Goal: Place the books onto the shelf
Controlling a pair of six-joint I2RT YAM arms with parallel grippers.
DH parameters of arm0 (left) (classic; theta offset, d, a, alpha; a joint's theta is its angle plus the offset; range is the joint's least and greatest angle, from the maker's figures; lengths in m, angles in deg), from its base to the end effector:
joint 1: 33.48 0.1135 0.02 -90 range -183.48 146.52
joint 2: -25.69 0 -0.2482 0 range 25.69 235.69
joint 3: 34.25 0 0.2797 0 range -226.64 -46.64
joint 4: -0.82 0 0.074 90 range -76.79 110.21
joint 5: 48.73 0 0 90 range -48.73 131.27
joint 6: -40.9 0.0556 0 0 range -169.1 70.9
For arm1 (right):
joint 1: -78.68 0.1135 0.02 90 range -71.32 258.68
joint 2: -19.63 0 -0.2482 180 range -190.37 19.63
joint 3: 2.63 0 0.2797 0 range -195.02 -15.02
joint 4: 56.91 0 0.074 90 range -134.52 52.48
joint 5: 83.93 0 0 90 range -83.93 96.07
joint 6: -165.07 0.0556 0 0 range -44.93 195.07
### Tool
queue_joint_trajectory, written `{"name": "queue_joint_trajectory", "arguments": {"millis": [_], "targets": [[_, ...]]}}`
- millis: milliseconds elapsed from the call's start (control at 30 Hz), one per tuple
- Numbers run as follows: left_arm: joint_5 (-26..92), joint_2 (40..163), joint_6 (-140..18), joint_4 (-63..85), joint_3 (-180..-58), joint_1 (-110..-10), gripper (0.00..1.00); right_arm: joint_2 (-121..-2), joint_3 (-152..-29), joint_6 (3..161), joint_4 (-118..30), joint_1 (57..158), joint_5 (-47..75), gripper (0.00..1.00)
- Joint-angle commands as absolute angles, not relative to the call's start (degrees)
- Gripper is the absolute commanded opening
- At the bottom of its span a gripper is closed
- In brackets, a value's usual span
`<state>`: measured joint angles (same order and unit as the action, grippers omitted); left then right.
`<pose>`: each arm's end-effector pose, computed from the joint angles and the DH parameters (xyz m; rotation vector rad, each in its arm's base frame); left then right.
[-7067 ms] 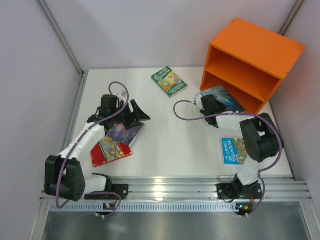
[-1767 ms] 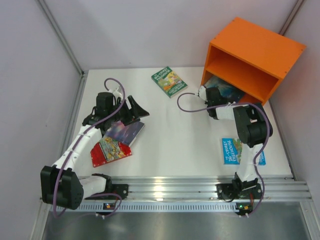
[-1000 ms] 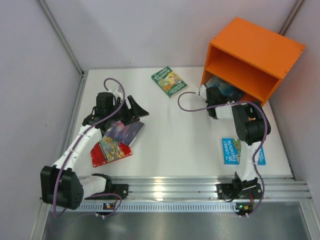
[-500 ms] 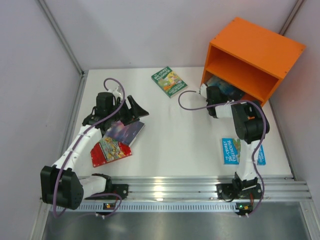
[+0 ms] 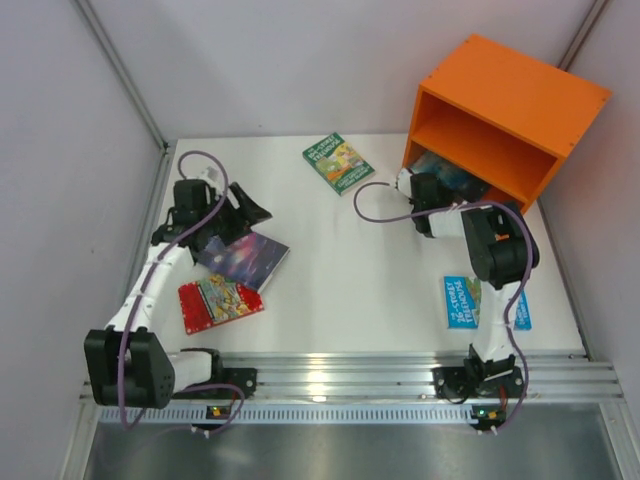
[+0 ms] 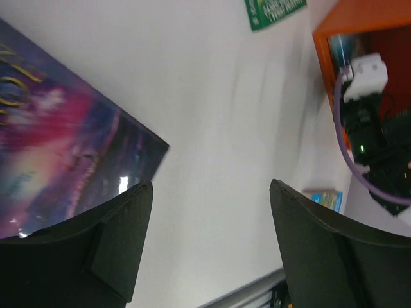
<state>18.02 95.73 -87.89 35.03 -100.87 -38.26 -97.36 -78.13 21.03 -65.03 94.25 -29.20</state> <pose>0.3106 -0.0480 0.2537 -0.4490 2.2618 -0.8569 0.4343 0.0877 0.0837 -0.9398 2.0076 -1.0436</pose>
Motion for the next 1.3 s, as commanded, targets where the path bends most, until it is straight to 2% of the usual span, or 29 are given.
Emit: {"name": "queue_joint_trajectory", "arguments": {"millis": [0, 133, 267, 300, 367, 467, 500, 533, 633, 733, 833, 900, 1033, 1267], "targets": [[20.7, 97.1, -88.6, 34.8, -102.7, -28.7, 0.78, -91.0, -77.8, 23.0, -66.8, 98.4, -28.7, 0.37], [21.2, 96.2, -93.0, 32.5, -98.7, -21.5, 0.79, -87.5, -78.5, 26.7, -62.6, 102.8, -32.6, 0.4], [24.1, 92.1, -94.7, 29.8, -93.6, -20.1, 0.81, -83.8, -82.9, 39.3, -47.3, 107.8, -31.4, 0.46], [24.7, 91.1, -94.4, 29.8, -92.6, -20.2, 0.82, -82.8, -84.3, 46.4, -43.3, 109.9, -30.1, 0.52], [26.0, 90.6, -93.8, 29.7, -89.5, -20.1, 0.83, -81.9, -89.0, 55.0, -32.7, 112.5, -28.1, 0.55], [26.2, 90.7, -93.2, 29.5, -86.4, -19.9, 0.85, -79.5, -91.6, 73.8, -25.5, 116.8, -20.5, 0.61], [25.8, 90.9, -93.2, 28.3, -85.8, -19.9, 0.86, -77.9, -91.3, 84.3, -25.4, 117.7, -16.8, 0.62], [25.3, 91.0, -93.5, 27.1, -84.4, -19.9, 0.86, -77.3, -89.5, 88.9, -26.2, 117.7, -7.2, 0.64], [22.0, 92.4, -94.3, 24.2, -83.4, -19.9, 0.86, -77.5, -84.7, 105.4, -35.7, 117.6, 5.4, 0.77], [21.7, 94.2, -93.4, 25.6, -84.1, -19.9, 0.84, -79.9, -80.9, 120.6, -43.0, 118.1, 12.6, 0.81], [23.2, 94.2, -92.5, 26.7, -83.4, -19.9, 0.83, -80.2, -74.3, 134.9, -58.8, 120.4, 12.1, 0.82], [25.3, 93.2, -92.2, 27.2, -82.9, -19.9, 0.83, -81.5, -72.1, 143.0, -63.4, 121.9, 10.2, 0.83], [29.0, 92.8, -91.6, 28.8, -82.5, -19.9, 0.83, -86.2, -68.3, 152.0, -78.4, 126.7, 6.3, 0.83], [28.6, 92.1, -93.1, 28.4, -81.7, -19.8, 0.81, -96.4, -73.0, 157.9, -84.5, 132.0, 3.6, 0.83]]}}
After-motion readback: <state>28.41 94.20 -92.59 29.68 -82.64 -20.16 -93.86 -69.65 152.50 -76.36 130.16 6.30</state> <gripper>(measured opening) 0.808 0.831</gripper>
